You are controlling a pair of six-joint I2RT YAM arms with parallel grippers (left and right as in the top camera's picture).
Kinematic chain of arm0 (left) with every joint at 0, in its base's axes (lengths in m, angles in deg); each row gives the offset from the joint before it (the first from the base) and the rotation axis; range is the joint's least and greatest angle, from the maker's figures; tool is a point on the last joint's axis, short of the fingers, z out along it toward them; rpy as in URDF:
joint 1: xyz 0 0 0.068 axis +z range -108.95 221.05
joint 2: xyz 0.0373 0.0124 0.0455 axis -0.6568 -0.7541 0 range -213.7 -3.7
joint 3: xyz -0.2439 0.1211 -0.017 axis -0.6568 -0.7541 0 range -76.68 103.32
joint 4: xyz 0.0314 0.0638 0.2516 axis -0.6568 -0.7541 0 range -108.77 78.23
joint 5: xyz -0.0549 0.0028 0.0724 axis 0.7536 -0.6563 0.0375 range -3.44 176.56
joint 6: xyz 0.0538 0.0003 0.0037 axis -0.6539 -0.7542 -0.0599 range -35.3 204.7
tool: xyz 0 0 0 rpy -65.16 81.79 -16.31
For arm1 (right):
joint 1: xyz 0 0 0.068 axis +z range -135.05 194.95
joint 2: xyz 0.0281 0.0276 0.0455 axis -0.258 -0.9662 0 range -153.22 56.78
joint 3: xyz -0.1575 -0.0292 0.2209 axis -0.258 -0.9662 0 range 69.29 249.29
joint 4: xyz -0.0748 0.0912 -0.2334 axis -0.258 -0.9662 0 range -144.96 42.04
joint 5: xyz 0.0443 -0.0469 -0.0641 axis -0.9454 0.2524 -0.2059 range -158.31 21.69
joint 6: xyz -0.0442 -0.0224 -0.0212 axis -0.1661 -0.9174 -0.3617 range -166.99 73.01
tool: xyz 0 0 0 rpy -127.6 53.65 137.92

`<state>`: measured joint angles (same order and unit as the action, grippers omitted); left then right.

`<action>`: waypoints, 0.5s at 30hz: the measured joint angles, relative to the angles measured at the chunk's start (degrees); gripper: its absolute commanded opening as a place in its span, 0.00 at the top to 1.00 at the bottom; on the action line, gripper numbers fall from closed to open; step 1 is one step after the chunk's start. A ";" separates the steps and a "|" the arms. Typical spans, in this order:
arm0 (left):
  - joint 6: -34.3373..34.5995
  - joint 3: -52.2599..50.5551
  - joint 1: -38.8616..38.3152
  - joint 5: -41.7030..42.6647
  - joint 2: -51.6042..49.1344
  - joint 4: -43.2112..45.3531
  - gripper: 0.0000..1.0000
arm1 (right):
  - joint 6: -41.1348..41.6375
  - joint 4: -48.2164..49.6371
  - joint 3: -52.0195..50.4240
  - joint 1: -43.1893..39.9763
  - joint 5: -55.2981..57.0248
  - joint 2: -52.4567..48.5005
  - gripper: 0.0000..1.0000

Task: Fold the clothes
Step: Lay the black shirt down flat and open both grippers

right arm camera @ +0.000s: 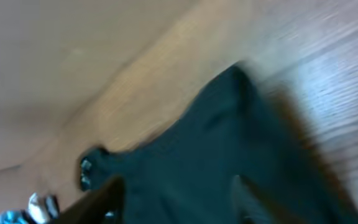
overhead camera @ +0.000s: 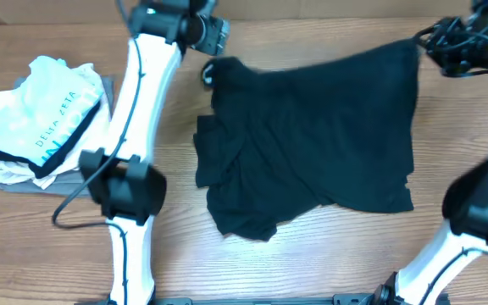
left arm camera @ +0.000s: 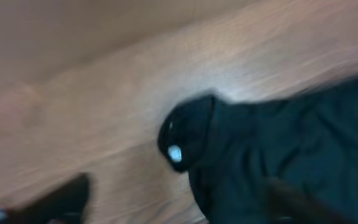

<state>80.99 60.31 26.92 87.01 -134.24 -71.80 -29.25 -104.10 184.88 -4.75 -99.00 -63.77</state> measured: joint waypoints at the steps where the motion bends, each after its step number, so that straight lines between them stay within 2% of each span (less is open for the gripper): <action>1: 0.39 -0.24 0.00 0.00 -0.70 -0.42 0.00 | -0.22 -0.20 -0.28 -0.15 -0.39 -1.20 0.36; 6: 0.83 -0.57 0.70 -0.02 0.76 -6.69 0.00 | -2.03 -4.63 -0.83 -3.50 -1.68 -1.25 0.33; 13: 1.33 -0.09 1.97 1.11 7.37 -23.02 0.00 | -5.20 -17.68 -0.63 -10.43 -1.16 0.39 0.33; 15: 1.95 0.24 2.01 2.05 8.04 -27.12 0.03 | -6.21 -19.76 -0.63 -10.58 -0.63 0.39 0.33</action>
<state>82.94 60.55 28.93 89.06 -126.20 -98.92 -35.46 -123.86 184.25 -15.33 -99.64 -63.38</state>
